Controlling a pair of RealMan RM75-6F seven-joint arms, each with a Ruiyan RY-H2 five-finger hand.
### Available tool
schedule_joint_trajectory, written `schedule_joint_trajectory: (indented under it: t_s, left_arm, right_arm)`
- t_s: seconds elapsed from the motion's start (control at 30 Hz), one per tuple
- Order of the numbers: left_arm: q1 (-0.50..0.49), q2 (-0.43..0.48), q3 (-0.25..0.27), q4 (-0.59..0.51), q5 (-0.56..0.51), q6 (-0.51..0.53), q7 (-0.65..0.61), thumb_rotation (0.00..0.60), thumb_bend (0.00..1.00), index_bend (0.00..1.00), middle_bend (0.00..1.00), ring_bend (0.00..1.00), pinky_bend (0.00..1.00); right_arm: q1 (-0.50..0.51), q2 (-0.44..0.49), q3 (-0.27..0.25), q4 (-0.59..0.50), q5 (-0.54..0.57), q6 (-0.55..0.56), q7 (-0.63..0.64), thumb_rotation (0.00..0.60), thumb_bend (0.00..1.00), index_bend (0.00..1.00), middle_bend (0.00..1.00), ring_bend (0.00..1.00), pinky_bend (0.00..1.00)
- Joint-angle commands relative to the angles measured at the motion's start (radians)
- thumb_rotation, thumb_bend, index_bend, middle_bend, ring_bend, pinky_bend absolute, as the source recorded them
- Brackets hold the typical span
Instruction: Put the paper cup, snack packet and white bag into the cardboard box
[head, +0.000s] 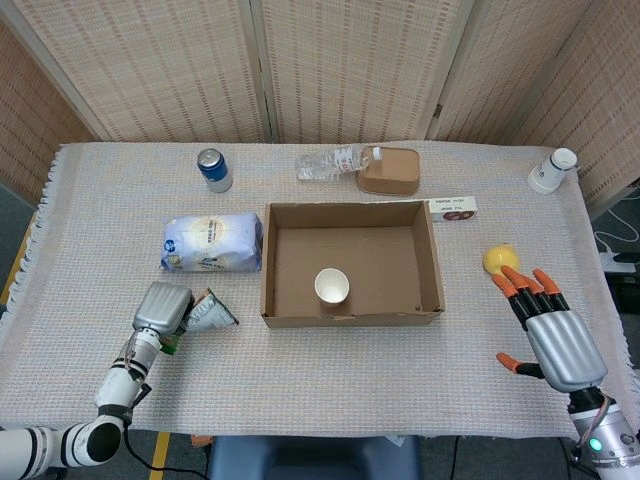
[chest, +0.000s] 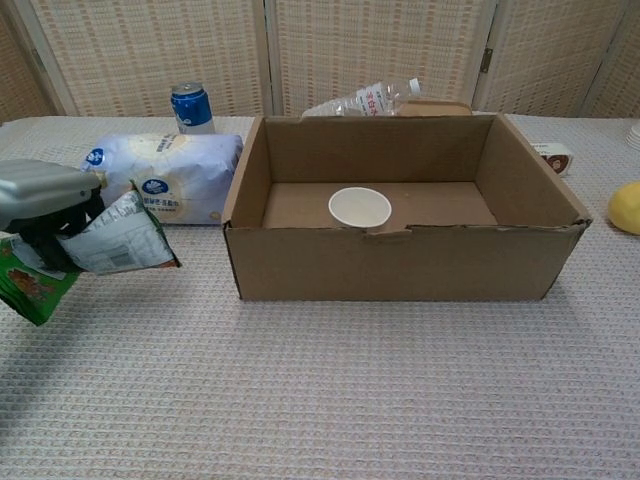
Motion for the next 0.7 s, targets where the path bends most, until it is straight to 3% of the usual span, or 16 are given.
schedule_joint_trajectory:
  t_s: [0.03, 0.3, 0.47, 0.57, 0.7]
  left_arm:
    - [0.003, 0.087, -0.015, -0.085, -0.001, 0.043, 0.014, 0.6, 0.43, 0.81, 0.9, 0.8, 0.9]
    - [-0.019, 0.305, -0.085, -0.254, -0.012, 0.122, 0.063, 0.6, 0.44, 0.81, 0.9, 0.8, 0.9]
    - [-0.076, 0.38, -0.153, -0.314, -0.019, 0.118, 0.086, 0.6, 0.44, 0.81, 0.9, 0.8, 0.9]
    - [-0.122, 0.349, -0.203, -0.319, 0.008, 0.137, 0.082, 0.6, 0.44, 0.81, 0.9, 0.8, 0.9]
    - [-0.178, 0.214, -0.274, -0.273, 0.046, 0.192, 0.022, 0.6, 0.44, 0.81, 0.9, 0.8, 0.89]
  right_arm:
    - [0.0, 0.0, -0.001, -0.001, -0.001, 0.0, 0.0, 0.6, 0.0, 0.0, 0.0, 0.0, 0.0]
    - [-0.001, 0.0, -0.002, -0.004, -0.005, 0.001, -0.003, 0.6, 0.0, 0.0, 0.0, 0.0, 0.0]
    - [0.001, -0.002, -0.002, -0.002, -0.001, -0.003, -0.003, 0.6, 0.0, 0.0, 0.0, 0.0, 0.0]
    - [0.002, -0.002, -0.001, -0.003, 0.001, -0.004, -0.003, 0.6, 0.0, 0.0, 0.0, 0.0, 0.0]
    - [0.0, 0.0, -0.001, -0.004, -0.004, 0.001, 0.0, 0.6, 0.0, 0.0, 0.0, 0.0, 0.0]
